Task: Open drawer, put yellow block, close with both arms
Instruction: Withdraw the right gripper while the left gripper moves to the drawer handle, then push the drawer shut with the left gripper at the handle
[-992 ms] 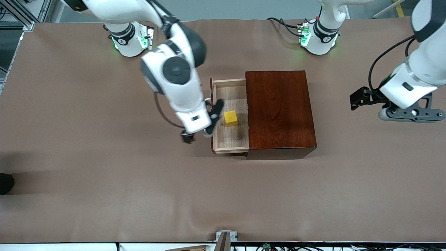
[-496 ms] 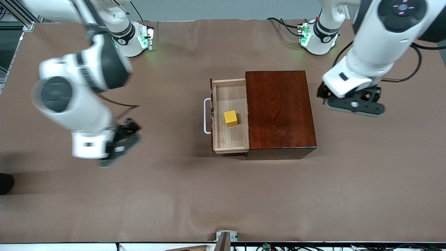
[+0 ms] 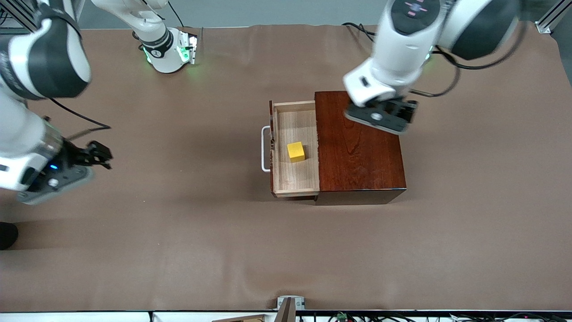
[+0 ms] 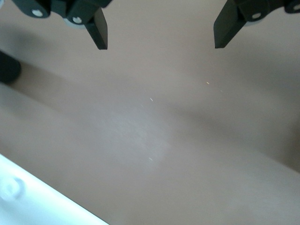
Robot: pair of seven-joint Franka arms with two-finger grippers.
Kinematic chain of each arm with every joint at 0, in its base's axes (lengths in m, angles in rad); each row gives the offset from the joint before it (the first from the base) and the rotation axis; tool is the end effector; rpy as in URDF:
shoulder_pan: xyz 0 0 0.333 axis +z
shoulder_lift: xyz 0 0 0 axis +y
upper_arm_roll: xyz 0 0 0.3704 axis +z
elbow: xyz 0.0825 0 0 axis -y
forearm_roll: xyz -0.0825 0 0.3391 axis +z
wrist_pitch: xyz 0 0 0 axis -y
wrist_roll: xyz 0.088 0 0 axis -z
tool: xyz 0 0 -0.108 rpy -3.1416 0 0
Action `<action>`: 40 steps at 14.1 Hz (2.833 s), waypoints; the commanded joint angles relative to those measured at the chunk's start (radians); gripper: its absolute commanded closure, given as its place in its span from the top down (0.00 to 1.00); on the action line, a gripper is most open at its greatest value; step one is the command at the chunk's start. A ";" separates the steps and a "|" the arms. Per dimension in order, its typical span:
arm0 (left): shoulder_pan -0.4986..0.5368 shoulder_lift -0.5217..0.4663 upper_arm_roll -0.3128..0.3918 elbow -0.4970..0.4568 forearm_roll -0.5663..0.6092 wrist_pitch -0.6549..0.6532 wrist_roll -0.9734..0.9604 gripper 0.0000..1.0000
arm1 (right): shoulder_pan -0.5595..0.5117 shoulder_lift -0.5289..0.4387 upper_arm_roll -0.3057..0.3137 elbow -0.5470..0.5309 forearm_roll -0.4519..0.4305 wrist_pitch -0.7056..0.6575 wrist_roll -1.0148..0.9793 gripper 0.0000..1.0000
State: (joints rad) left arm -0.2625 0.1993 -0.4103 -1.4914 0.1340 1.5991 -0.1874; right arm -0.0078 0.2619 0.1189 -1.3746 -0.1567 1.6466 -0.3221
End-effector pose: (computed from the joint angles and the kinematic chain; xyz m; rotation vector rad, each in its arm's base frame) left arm 0.4740 -0.3259 0.6137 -2.9687 0.7422 0.0697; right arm 0.6072 0.0404 0.6240 2.9428 0.6580 -0.0023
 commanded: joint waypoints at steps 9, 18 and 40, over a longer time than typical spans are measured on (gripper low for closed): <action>-0.202 0.330 -0.091 0.195 -0.065 0.355 0.572 1.00 | -0.060 -0.311 -0.073 -0.247 0.180 -0.063 0.299 1.00; -0.283 0.517 -0.020 0.195 -0.019 0.593 0.790 1.00 | -0.015 -0.308 -0.136 -0.212 0.178 -0.105 0.298 1.00; -0.500 0.522 0.280 0.230 0.033 0.317 0.792 1.00 | -0.008 -0.285 -0.137 -0.169 0.181 -0.106 0.391 1.00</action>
State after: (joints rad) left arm -0.7627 0.7379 -0.1554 -1.2636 0.1183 2.0083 0.6023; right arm -0.0220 -0.0254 -0.0198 -1.5596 0.0154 1.5511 0.0364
